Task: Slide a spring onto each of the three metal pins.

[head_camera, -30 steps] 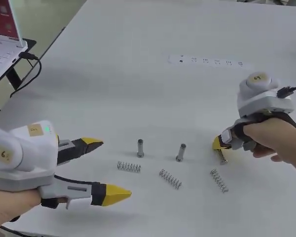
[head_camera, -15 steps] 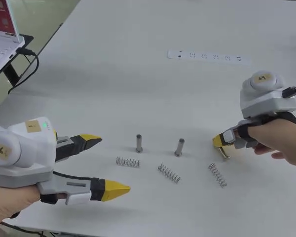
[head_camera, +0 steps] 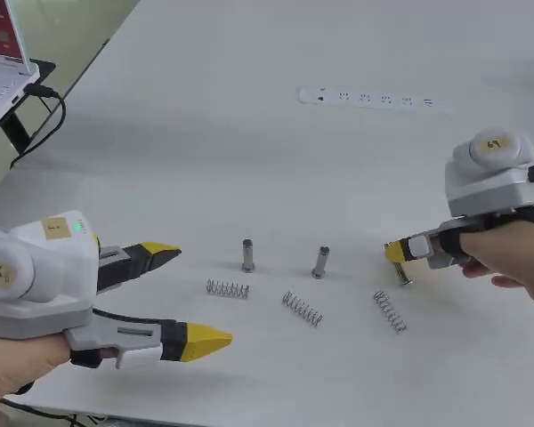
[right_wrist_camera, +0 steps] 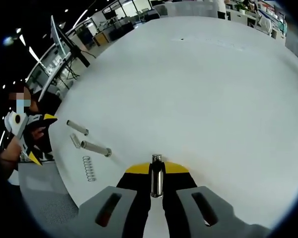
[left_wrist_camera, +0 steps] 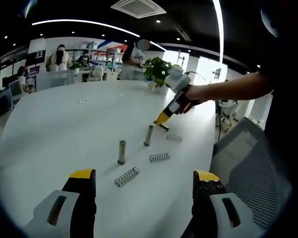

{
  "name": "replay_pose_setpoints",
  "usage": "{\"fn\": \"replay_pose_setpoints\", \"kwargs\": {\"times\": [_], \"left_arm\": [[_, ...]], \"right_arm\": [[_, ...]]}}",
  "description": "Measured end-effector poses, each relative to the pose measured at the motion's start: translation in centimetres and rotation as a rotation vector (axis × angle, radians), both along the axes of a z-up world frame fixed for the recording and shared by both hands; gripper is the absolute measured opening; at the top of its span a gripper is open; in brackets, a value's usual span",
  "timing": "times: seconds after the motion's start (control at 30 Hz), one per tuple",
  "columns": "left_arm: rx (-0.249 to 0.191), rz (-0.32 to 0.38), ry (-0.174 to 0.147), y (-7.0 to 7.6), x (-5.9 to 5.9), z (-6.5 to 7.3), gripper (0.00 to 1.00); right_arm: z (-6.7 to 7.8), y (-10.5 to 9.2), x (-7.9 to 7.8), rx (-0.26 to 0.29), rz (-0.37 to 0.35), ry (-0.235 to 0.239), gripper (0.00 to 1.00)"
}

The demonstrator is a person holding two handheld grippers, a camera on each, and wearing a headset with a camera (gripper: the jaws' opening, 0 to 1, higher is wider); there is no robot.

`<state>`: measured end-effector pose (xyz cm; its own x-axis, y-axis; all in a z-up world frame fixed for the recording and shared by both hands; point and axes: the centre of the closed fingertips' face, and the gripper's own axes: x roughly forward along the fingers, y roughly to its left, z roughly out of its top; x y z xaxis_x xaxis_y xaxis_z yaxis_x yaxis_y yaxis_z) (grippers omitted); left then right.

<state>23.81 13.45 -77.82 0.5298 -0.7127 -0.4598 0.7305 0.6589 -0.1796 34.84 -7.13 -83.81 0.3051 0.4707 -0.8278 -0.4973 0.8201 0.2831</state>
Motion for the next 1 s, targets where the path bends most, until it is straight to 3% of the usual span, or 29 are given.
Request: {"fn": "replay_pose_setpoints", "kwargs": {"times": [0.43,1.0], "left_arm": [[-0.001,0.001,-0.003,0.0,0.2,0.1,0.76],[0.005,-0.007,-0.003,-0.2,0.2,0.1,0.76]], "right_arm": [[0.8,0.0,-0.8,0.041,0.024,-0.067,0.04],[1.7,-0.4,-0.6,0.083,0.027,-0.164,0.04]]}}
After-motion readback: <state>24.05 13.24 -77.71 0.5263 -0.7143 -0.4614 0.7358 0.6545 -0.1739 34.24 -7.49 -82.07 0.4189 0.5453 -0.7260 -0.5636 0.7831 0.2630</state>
